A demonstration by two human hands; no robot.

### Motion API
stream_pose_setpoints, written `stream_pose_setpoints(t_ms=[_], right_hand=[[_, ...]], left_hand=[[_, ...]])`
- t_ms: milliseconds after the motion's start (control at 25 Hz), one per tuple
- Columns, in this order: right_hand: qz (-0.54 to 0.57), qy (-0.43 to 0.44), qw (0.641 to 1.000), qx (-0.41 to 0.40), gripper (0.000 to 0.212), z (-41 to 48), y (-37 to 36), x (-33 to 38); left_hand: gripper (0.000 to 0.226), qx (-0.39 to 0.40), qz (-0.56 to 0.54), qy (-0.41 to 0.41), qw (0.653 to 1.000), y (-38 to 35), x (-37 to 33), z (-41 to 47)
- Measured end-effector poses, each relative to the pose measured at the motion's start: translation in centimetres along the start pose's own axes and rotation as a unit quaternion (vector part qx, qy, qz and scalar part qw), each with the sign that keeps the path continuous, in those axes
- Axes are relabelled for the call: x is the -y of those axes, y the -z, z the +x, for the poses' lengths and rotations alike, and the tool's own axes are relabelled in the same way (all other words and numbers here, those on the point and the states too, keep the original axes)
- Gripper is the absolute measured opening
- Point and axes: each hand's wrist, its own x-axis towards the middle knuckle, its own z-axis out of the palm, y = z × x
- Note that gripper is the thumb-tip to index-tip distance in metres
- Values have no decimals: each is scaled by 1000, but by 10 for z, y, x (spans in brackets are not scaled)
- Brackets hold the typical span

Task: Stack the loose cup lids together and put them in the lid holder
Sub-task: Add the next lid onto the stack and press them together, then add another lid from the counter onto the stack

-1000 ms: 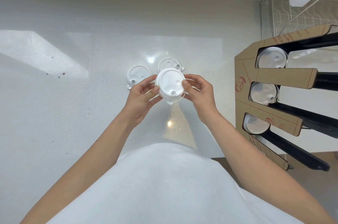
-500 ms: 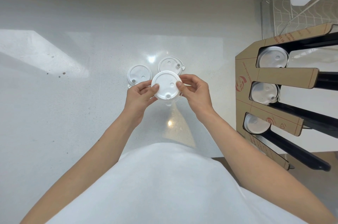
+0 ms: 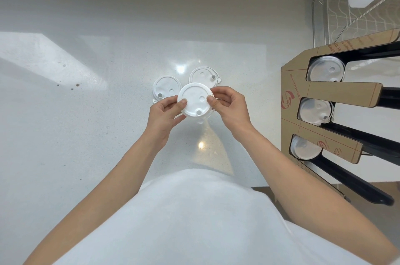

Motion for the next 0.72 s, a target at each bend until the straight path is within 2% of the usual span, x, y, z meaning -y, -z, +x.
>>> stream_pose_setpoints(t_ms=[120, 200, 280, 440, 560, 720], right_hand=[[-22, 12, 1000, 13, 22, 10, -1, 3], [-121, 46, 991, 12, 32, 22, 1, 4], [-264, 88, 960, 32, 48, 35, 7, 1], [-490, 130, 857, 90, 81, 63, 12, -1], [-569, 119, 803, 131, 92, 80, 12, -3], [-593, 85, 783, 166, 83, 89, 7, -6]], left_hand=[[31, -26, 2, -11, 1000, 4, -2, 0], [22, -49, -8, -14, 999, 8, -3, -1], [14, -63, -16, -16, 998, 11, -3, -1], [22, -83, -20, -18, 996, 17, -4, -2], [33, -96, -20, -17, 995, 20, -5, -2], [35, -105, -19, -18, 994, 27, -7, -2]])
